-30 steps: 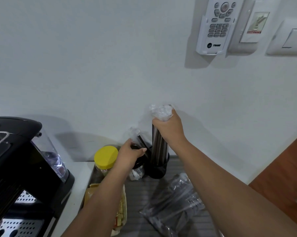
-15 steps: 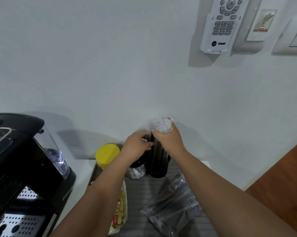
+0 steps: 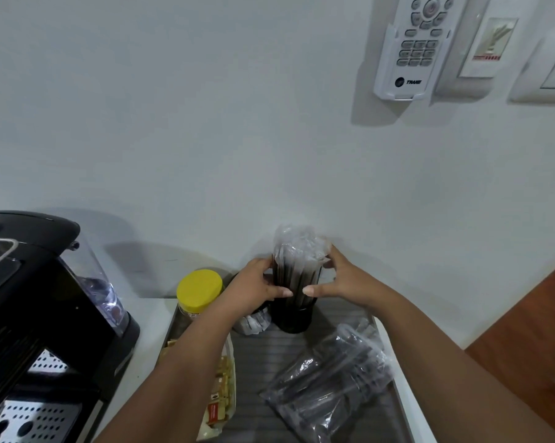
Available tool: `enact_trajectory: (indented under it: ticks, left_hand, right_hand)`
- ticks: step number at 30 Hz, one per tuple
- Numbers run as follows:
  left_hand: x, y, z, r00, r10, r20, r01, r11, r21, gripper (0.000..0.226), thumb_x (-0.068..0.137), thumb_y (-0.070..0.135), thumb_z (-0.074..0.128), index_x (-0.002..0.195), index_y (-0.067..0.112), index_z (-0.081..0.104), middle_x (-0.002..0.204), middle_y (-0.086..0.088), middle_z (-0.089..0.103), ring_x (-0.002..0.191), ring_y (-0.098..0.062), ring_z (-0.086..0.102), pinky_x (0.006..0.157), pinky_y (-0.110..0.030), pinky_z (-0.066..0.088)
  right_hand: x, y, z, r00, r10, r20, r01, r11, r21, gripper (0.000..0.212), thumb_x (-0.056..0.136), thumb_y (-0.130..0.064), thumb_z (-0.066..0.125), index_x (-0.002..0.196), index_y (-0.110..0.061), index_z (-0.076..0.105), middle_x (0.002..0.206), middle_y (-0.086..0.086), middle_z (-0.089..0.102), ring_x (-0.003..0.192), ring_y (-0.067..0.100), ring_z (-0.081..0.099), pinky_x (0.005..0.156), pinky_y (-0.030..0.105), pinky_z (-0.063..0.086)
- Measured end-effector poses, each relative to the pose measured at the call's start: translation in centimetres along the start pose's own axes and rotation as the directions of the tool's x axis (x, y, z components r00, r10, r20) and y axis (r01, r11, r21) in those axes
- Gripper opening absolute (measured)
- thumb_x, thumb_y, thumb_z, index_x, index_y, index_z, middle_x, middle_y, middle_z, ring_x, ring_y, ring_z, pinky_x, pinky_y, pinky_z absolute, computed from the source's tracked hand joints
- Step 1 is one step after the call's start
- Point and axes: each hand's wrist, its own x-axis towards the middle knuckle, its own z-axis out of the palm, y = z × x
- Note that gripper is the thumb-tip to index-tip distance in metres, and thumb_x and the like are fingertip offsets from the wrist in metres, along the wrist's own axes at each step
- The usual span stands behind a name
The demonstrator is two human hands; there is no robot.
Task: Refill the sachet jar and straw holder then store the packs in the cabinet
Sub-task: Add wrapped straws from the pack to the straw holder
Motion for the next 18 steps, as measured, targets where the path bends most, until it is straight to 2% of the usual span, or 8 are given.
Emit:
enact_trajectory:
  ticks: [2, 4, 5, 10, 12, 15, 16, 18]
  left_hand:
    - [0.1, 0.0, 0.1, 1.000, -0.008, -0.008, 0.008, 1.000, 0.013, 0.045, 0.076, 0.003, 0.078, 0.118, 0.008, 0.061, 0.083, 0.005, 0.058, 0.057, 0.006, 0.056, 0.051, -0.003, 0.041]
    - [0.1, 0.1, 0.4, 1.000, -0.018, -0.006, 0.018, 1.000, 0.016, 0.042, 0.078, 0.003, 0.077, 0.118, 0.008, 0.063, 0.073, 0.010, 0.057, 0.049, 0.005, 0.057, 0.050, -0.004, 0.041]
    - [0.2, 0.2, 0.5, 1.000, -0.017, -0.009, 0.017, 1.000, 0.016, 0.042, 0.078, 0.005, 0.077, 0.117, 0.008, 0.064, 0.071, 0.011, 0.057, 0.049, 0.005, 0.057, 0.051, -0.005, 0.042]
    - [0.6, -0.1, 0.7, 0.995, -0.079, -0.067, 0.077, 0.996, -0.042, 0.042, 0.078, 0.010, 0.078, 0.117, 0.010, 0.065, 0.075, 0.000, 0.066, 0.069, -0.015, 0.068, 0.076, -0.026, 0.057]
    - [0.6, -0.4, 0.9, 0.993, -0.105, -0.048, 0.101, 0.992, -0.072, 0.038, 0.081, 0.005, 0.074, 0.118, 0.005, 0.065, 0.072, 0.001, 0.066, 0.063, -0.009, 0.066, 0.068, -0.017, 0.056]
    - [0.4, -0.5, 1.2, 0.992, -0.120, -0.025, 0.118, 0.989, -0.085, 0.031, 0.085, 0.003, 0.070, 0.115, 0.007, 0.065, 0.067, 0.003, 0.064, 0.053, 0.003, 0.061, 0.057, -0.008, 0.050]
    - [0.3, -0.6, 1.2, 0.993, -0.115, -0.037, 0.112, 0.990, -0.087, 0.030, 0.085, 0.005, 0.071, 0.114, 0.007, 0.066, 0.067, 0.003, 0.064, 0.055, 0.003, 0.062, 0.058, -0.009, 0.051]
    - [0.4, -0.9, 1.3, 0.992, -0.109, -0.063, 0.103, 0.991, -0.085, 0.032, 0.083, 0.008, 0.073, 0.114, 0.006, 0.067, 0.068, 0.000, 0.066, 0.064, -0.007, 0.065, 0.070, -0.021, 0.057]
  right_hand:
    - [-0.4, 0.1, -0.1, 0.999, 0.025, -0.022, -0.026, 0.999, -0.044, 0.073, 0.075, -0.028, 0.080, 0.136, -0.028, 0.039, 0.132, -0.008, 0.047, 0.110, 0.013, 0.055, 0.075, 0.012, 0.040]
    - [-0.5, 0.0, 0.1, 0.998, 0.019, -0.051, -0.019, 1.000, -0.006, 0.046, 0.079, -0.021, 0.076, 0.117, -0.028, 0.051, 0.118, -0.010, 0.056, 0.088, 0.011, 0.061, 0.066, 0.007, 0.042]
    - [-0.4, 0.0, 0.3, 0.998, 0.008, -0.068, -0.007, 1.000, 0.015, 0.040, 0.080, -0.018, 0.075, 0.111, -0.030, 0.053, 0.112, -0.011, 0.059, 0.083, 0.009, 0.062, 0.065, 0.008, 0.043]
    - [0.3, -0.6, 1.5, 0.978, -0.038, -0.205, 0.052, 0.997, 0.061, 0.034, 0.081, -0.010, 0.072, 0.103, -0.031, 0.059, 0.103, -0.002, 0.064, 0.073, 0.013, 0.068, 0.067, 0.020, 0.052]
    - [0.7, -0.1, 2.0, 0.978, -0.024, -0.209, 0.037, 0.998, 0.058, 0.035, 0.082, -0.010, 0.071, 0.111, -0.027, 0.061, 0.106, 0.001, 0.064, 0.070, 0.015, 0.069, 0.070, 0.024, 0.056]
    - [1.0, 0.4, 2.3, 0.981, -0.005, -0.193, 0.010, 1.000, 0.028, 0.043, 0.083, -0.011, 0.070, 0.124, -0.021, 0.059, 0.112, 0.001, 0.062, 0.067, 0.016, 0.069, 0.072, 0.024, 0.056]
    - [1.0, 0.5, 2.3, 0.979, -0.002, -0.202, 0.007, 1.000, 0.026, 0.044, 0.083, -0.012, 0.070, 0.125, -0.021, 0.059, 0.113, 0.000, 0.062, 0.069, 0.016, 0.070, 0.074, 0.027, 0.057]
    - [0.9, 0.6, 2.1, 0.970, 0.005, -0.242, -0.001, 1.000, 0.019, 0.045, 0.083, -0.015, 0.071, 0.125, -0.020, 0.058, 0.113, -0.002, 0.061, 0.074, 0.016, 0.071, 0.080, 0.033, 0.057]
